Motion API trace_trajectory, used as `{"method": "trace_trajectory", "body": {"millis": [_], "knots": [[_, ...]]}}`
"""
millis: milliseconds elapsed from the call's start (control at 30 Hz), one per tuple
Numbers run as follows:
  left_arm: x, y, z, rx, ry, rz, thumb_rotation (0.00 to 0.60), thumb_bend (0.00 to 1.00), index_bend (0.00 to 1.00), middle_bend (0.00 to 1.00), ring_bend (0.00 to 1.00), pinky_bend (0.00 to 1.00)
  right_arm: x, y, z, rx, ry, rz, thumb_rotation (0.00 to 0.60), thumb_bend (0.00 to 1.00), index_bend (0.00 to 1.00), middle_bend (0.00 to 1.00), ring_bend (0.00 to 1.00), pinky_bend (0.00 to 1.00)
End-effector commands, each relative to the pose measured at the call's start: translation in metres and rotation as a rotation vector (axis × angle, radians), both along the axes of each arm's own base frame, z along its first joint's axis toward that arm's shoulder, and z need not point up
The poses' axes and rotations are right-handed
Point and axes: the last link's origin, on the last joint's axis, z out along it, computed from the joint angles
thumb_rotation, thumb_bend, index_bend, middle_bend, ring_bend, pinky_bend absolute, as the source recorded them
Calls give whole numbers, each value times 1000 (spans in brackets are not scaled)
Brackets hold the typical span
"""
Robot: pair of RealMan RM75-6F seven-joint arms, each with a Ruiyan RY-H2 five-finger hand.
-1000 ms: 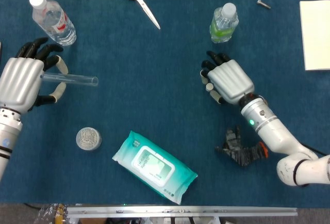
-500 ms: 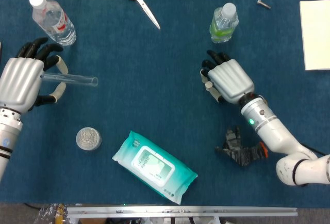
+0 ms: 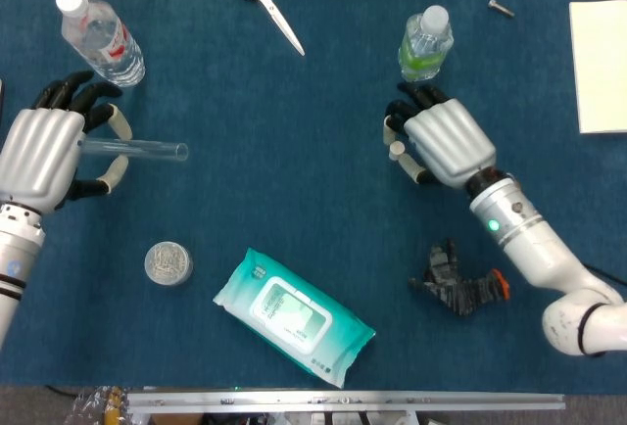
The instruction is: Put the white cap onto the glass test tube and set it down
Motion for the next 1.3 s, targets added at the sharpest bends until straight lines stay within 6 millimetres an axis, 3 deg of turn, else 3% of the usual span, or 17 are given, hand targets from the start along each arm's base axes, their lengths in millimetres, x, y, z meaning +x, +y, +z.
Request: {"method": "trace_trajectory", "body": {"millis": [33, 233, 500, 900, 1300], "knots": [[1, 0, -3, -14, -17, 7, 600, 341, 530, 233, 104, 135, 4, -2, 21, -22, -58, -8, 600, 440, 619, 322, 113, 168], [4, 0, -11, -64, -65, 34, 600, 340, 533, 237, 106, 135, 10, -4, 50, -47, -145, -23, 600, 439, 619, 322, 113, 168], [6, 0, -24, -139, -112, 71, 600, 341, 534, 243, 108, 135, 25, -6, 75, -45, -240, -19, 600, 439, 619, 322, 113, 168], [17, 4, -45, -254, -244, 134, 600, 341, 535, 247, 109, 135, 57, 0, 85, -18, -376, 28, 600, 440, 619, 322, 114, 168], [32, 8, -64, -324, -300, 158, 600, 340, 535, 248, 109, 135, 89, 4, 80, 17, -475, 53, 600, 440, 619, 322, 118, 168]]}}
